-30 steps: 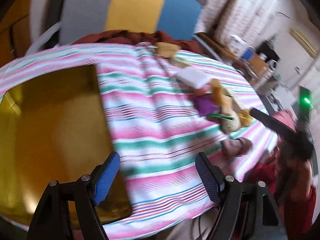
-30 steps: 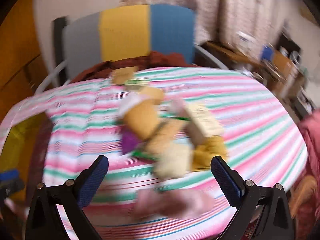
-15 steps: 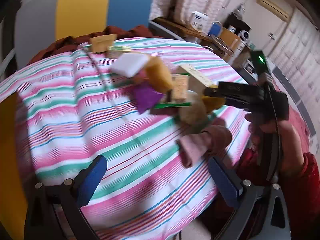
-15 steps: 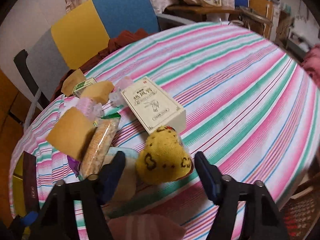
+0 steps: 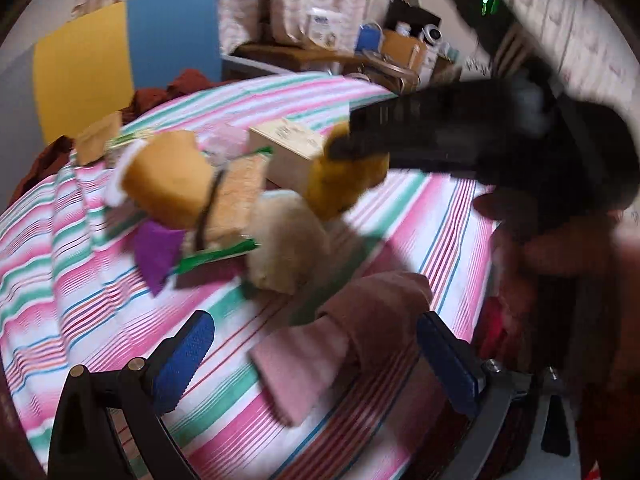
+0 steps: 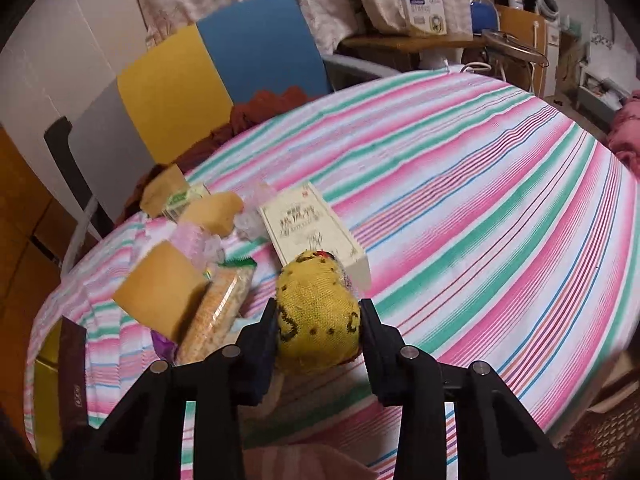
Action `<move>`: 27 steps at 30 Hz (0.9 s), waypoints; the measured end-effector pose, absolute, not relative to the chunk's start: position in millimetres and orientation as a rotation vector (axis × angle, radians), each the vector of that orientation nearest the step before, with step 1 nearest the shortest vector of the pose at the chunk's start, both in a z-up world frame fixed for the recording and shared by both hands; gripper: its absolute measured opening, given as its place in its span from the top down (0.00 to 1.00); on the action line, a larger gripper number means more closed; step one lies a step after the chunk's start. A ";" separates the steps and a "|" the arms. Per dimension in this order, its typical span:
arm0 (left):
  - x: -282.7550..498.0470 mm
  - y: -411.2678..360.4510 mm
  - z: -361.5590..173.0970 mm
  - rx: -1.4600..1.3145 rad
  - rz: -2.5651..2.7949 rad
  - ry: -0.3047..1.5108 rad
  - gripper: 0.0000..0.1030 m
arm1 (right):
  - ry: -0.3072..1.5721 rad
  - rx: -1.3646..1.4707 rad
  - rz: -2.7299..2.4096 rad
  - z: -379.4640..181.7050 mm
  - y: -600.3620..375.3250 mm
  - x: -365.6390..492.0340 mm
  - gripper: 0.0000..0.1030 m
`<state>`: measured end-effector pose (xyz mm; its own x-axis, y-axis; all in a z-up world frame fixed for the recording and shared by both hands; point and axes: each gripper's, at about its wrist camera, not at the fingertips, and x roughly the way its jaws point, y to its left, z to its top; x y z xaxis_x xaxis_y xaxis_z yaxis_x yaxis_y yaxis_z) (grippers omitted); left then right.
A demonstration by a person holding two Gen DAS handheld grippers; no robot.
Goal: Organize objects
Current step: 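Reach the right tool to the pile and grasp the yellow knitted pouch, then grasp the pink sock with the left tool while the right tool holds the yellow pouch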
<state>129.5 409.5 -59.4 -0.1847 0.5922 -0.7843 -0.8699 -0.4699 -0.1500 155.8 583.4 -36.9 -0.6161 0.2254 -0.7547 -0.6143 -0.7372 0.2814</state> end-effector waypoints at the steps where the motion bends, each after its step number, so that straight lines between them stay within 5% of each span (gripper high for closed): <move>1: 130.5 415.0 -62.9 -1.009 1.806 0.420 0.00 | 0.745 -0.976 2.345 -35.9 585.1 156.7 0.63; 3: 132.8 423.9 -69.6 -1.006 1.783 0.446 0.02 | 0.787 -0.930 2.349 -33.3 589.5 161.1 0.63; 5: 136.0 432.4 -78.6 -1.012 1.761 0.496 0.20 | 0.814 -0.903 2.352 -32.0 592.4 164.4 0.63; 10: 140.4 424.8 -83.7 -0.992 1.701 0.415 0.43 | 0.789 -0.908 2.362 -31.5 591.0 158.6 0.63; 11: 141.8 421.2 -82.6 -0.981 1.684 0.408 0.58 | 0.789 -0.905 2.365 -31.4 591.1 158.9 0.63; 12: 142.6 418.2 -81.8 -0.982 1.656 0.391 0.62 | 0.793 -0.902 2.367 -31.4 591.3 158.4 0.63; 27: 121.0 302.6 -49.7 -0.991 1.752 0.145 0.68 | 0.636 -0.857 2.430 -16.6 570.5 157.9 0.63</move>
<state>121.0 302.6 -49.7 -0.0876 0.7321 -0.6755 -0.8334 -0.4253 -0.3528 157.9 570.5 -16.6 -0.6870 0.2832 -0.6693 -0.5747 -0.7753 0.2619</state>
